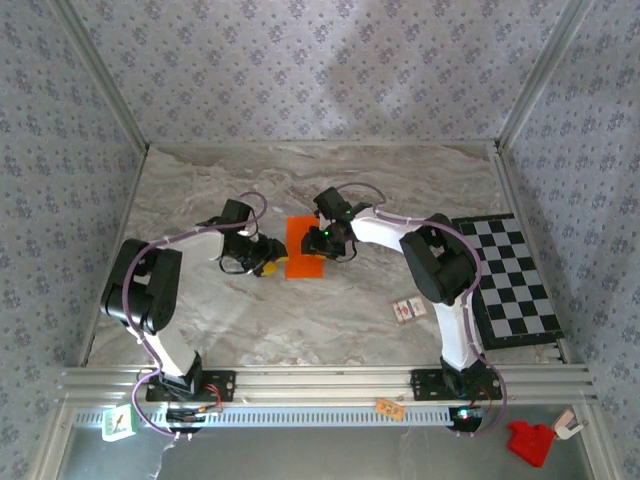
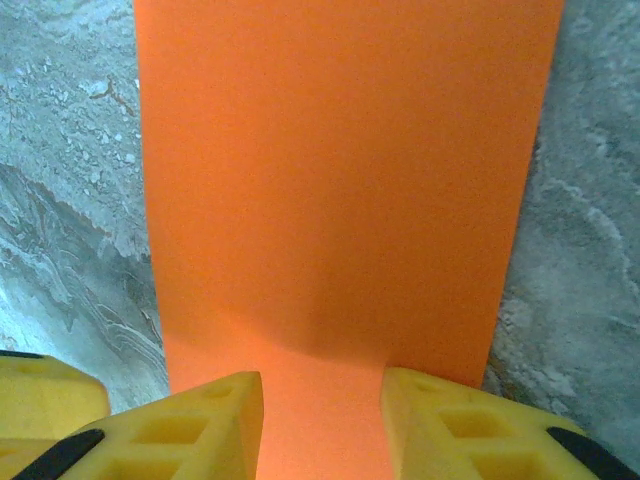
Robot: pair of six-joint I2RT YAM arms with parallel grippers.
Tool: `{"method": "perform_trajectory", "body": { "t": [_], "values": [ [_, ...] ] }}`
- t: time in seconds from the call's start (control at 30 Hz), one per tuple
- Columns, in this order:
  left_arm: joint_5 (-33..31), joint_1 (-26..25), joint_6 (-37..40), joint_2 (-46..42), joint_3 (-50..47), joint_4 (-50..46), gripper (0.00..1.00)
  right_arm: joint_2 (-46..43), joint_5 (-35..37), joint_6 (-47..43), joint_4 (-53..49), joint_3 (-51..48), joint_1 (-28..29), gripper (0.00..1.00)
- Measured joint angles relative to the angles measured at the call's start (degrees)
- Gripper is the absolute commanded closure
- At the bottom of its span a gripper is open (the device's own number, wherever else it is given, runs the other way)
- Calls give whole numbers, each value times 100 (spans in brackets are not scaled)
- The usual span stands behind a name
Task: Fold a paper plane with a square sheet of paper (pick it up from the middle)
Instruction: Third fold the triangle at the center of the table.
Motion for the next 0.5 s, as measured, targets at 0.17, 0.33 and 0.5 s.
{"method": "perform_trajectory", "body": {
  "t": [0.17, 0.33, 0.5],
  "values": [
    [44, -111, 20, 164, 0, 7, 61, 0, -7, -2, 24, -26, -26, 62],
    [42, -151, 50, 177, 4, -4, 62, 0, -13, -2, 57, -55, -39, 62],
    [37, -186, 109, 310, 74, -74, 62, 0, -15, -2, 63, -57, -48, 62]
  ]
}}
